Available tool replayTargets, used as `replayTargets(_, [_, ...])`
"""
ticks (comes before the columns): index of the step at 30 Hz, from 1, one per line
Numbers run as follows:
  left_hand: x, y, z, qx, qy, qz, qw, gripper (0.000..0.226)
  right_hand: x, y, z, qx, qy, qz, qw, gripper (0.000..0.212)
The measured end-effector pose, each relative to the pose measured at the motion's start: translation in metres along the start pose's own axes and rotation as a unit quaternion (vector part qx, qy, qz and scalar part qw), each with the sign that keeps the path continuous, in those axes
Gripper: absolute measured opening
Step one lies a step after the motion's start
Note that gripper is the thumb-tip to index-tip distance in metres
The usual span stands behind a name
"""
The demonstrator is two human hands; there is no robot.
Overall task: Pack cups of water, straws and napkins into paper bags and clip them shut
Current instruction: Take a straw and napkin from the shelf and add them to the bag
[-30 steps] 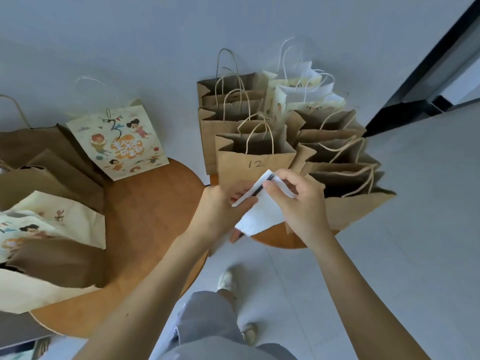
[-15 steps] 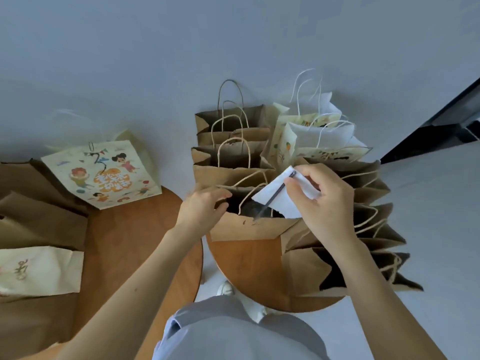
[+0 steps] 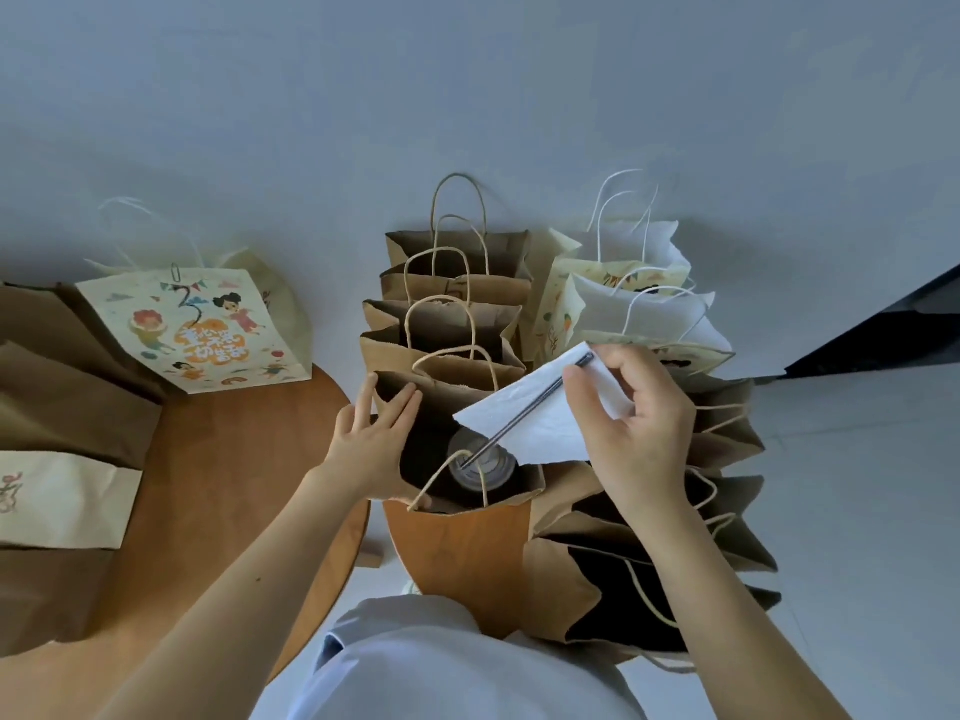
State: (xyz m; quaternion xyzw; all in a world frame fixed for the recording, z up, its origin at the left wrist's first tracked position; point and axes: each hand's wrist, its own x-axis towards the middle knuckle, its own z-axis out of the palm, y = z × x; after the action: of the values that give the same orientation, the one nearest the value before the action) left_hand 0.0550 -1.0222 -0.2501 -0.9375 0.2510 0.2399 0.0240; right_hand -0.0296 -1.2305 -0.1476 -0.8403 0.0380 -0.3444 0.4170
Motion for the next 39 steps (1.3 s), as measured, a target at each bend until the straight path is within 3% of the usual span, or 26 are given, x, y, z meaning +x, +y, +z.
replayTargets(10, [-0.007,0.001,0.011,-0.031,0.025,-0.038,0.998,0.125,-0.003,0.004,0.0,0.128,0.089,0.032,0.987,0.008])
replayTargets(13, [-0.009,0.003,0.014,-0.047,0.021,-0.052,0.997,0.128,-0.007,0.007,0.012,0.101,0.018,0.03,0.994,0.007])
replayTargets(20, [-0.008,0.001,0.013,-0.091,0.023,-0.071,0.993,0.128,-0.023,0.026,0.042,0.055,-0.133,0.024,0.989,0.031])
replayTargets(30, [-0.004,-0.006,0.007,-0.132,0.018,-0.048,0.99,0.125,-0.028,0.05,0.067,0.026,-0.34,0.098,0.935,0.038])
replayTargets(39, [-0.003,-0.004,-0.003,-0.154,0.043,-0.034,0.986,0.111,-0.026,0.044,0.056,-0.02,-0.364,0.125,0.923,0.037])
